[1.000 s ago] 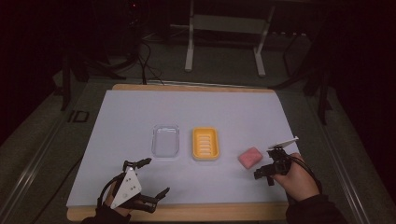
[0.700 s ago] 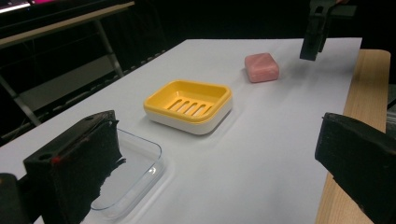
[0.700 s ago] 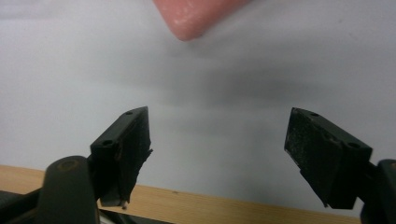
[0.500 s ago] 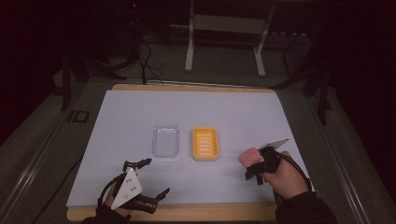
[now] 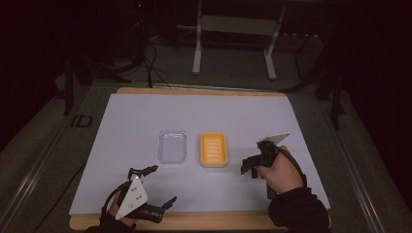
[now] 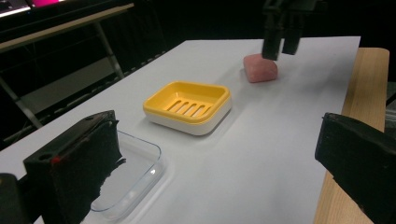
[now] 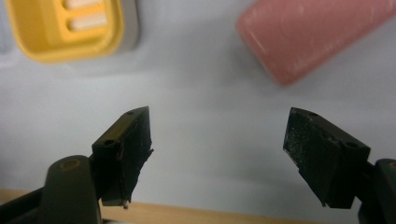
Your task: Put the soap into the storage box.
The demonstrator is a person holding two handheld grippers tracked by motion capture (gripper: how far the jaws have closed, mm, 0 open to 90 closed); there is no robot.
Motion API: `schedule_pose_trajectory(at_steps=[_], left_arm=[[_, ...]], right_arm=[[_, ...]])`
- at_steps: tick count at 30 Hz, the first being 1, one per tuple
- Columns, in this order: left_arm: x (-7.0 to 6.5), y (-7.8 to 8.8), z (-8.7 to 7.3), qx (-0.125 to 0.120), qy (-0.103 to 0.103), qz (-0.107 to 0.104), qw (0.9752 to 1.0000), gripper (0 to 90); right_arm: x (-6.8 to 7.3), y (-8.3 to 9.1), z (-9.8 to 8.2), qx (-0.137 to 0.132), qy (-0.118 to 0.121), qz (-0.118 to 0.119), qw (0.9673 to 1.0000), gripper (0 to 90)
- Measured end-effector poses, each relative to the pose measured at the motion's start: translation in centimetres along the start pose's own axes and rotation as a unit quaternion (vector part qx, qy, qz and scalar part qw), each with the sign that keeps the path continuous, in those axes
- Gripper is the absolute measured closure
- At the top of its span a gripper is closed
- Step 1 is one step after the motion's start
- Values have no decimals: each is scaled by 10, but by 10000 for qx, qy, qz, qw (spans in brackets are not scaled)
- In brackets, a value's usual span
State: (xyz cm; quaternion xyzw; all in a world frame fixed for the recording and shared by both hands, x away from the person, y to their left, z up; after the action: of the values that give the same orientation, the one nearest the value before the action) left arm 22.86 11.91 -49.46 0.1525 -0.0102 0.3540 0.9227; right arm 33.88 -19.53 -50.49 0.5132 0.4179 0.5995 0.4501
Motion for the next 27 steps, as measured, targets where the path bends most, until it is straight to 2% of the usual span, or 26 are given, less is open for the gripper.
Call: schedule_pose_trajectory(at_steps=[4,7,11,15,19,22,27], left_arm=[[-1,0,0,12,-19,3,10000,7],[-1,0,0,8,-33,-5,10000,7],[-1,0,0,11,-44,-2,10000,7],[-2,0,0,8,-44,-6,10000,6],[-2,0,0,18,-79,-12,10000,7],[-3,0,0,16,-103,-25,9999,7],[-4,0,0,21,-123,-32,9999,7]], right_arm=[[0,4,9,-112,-170,-279,9994,258],[-5,7,17,-210,-359,-404,9983,255],[-11,10,29,-494,-725,-653,9940,230],[-21,8,36,-586,-1055,-894,9887,231],[-31,6,42,-721,-1366,-861,9842,230],[-37,-1,45,-704,-1539,-811,9822,230],[-40,-12,48,-665,-1630,-832,9809,230]])
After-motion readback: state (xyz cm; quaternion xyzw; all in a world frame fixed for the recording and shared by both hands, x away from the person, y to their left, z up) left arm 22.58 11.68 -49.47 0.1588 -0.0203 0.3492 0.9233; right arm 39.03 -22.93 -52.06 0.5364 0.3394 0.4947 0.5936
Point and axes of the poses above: each handheld gripper's, and its own axes: y roughly backward along the jaws, z roughly out of its top, x roughly to its left, the point moved 6 cm from there along -y, roughly forward along the jaws, and after that the axes turned 6 degrees about y, right-handed, at the moved point
